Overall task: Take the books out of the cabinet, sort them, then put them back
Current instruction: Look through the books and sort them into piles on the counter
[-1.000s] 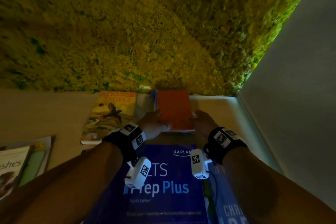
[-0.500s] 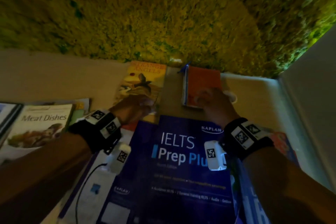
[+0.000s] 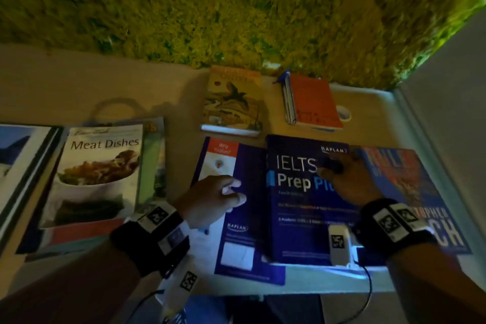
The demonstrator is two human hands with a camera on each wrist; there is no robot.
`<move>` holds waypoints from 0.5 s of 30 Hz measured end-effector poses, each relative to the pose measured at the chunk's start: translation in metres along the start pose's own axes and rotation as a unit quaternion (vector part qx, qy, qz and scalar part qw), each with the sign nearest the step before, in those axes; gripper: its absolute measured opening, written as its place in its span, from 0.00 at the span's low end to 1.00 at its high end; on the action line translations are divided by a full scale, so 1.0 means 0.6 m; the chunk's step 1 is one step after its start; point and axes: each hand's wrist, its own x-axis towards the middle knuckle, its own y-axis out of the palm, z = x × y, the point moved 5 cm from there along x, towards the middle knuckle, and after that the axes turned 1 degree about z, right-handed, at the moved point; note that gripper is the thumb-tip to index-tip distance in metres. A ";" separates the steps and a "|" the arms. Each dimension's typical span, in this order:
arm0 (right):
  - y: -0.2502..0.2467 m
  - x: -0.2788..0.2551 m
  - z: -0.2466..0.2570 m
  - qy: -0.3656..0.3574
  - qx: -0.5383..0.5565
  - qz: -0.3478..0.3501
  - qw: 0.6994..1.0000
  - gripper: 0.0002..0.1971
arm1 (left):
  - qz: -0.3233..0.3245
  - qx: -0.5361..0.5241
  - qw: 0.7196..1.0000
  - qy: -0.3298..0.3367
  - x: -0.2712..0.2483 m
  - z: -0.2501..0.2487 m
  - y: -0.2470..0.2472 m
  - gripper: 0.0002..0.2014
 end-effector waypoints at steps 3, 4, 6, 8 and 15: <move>0.018 -0.042 -0.018 0.031 -0.036 -0.017 0.999 0.34 | -0.087 0.141 0.985 0.037 -0.002 0.025 -0.011 0.25; 0.023 -0.057 -0.014 0.030 -0.045 -0.031 0.998 0.35 | -0.119 0.171 0.977 0.047 -0.005 0.032 -0.020 0.28; 0.034 -0.090 0.010 0.003 -0.077 -0.054 0.996 0.33 | -0.144 0.181 0.973 0.018 -0.009 0.049 -0.035 0.33; 0.054 -0.122 0.054 -0.055 -0.109 -0.048 0.991 0.30 | -0.141 0.182 0.973 -0.020 -0.002 0.070 -0.043 0.37; 0.155 -0.189 0.158 -0.196 -0.201 0.075 0.957 0.31 | -0.199 0.025 0.977 -0.071 0.003 0.081 -0.063 0.27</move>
